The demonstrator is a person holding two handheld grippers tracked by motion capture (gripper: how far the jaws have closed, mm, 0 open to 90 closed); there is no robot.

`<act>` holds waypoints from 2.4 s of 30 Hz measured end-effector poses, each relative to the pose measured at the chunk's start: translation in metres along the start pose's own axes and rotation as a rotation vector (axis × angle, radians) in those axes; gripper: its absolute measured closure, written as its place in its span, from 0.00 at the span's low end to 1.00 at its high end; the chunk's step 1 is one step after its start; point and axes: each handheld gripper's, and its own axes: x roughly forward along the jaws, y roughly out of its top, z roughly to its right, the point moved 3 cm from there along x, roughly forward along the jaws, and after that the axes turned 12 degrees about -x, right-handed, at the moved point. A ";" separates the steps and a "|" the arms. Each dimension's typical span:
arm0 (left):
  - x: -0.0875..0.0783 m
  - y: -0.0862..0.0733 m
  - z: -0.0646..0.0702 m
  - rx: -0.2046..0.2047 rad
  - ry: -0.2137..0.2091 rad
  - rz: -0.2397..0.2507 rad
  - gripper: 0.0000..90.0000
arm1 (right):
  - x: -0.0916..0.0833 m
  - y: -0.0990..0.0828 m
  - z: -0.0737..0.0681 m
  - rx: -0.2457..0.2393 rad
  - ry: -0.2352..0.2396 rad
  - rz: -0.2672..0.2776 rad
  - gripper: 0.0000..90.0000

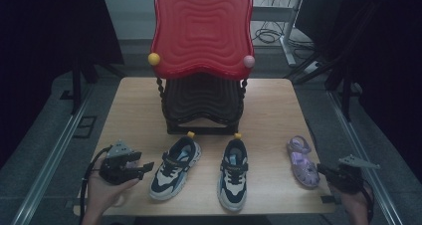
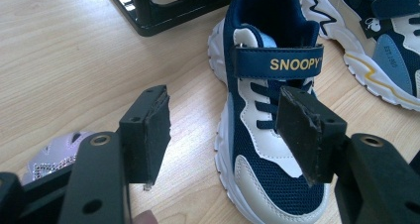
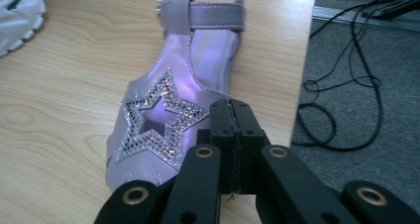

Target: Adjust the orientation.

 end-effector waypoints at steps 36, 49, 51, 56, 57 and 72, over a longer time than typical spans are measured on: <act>0.006 -0.002 -0.001 0.008 -0.006 -0.023 0.42 | 0.036 0.030 -0.079 -0.129 -0.004 -0.071 1.00; 0.006 -0.002 0.000 0.012 -0.003 -0.017 0.42 | 0.011 0.045 -0.076 -0.136 -0.031 0.026 1.00; 0.007 -0.002 0.001 0.011 -0.003 -0.018 0.42 | 0.001 0.047 -0.072 -0.129 -0.043 0.045 1.00; 0.008 -0.003 0.001 0.016 -0.006 -0.021 0.42 | -0.015 0.042 -0.052 -0.093 -0.081 0.067 1.00; 0.008 -0.002 0.001 0.015 -0.006 -0.020 0.42 | -0.018 0.040 -0.047 -0.083 -0.094 0.071 1.00; 0.009 -0.004 0.003 0.020 0.002 -0.024 0.41 | -0.021 -0.005 0.004 0.030 -0.193 -0.021 1.00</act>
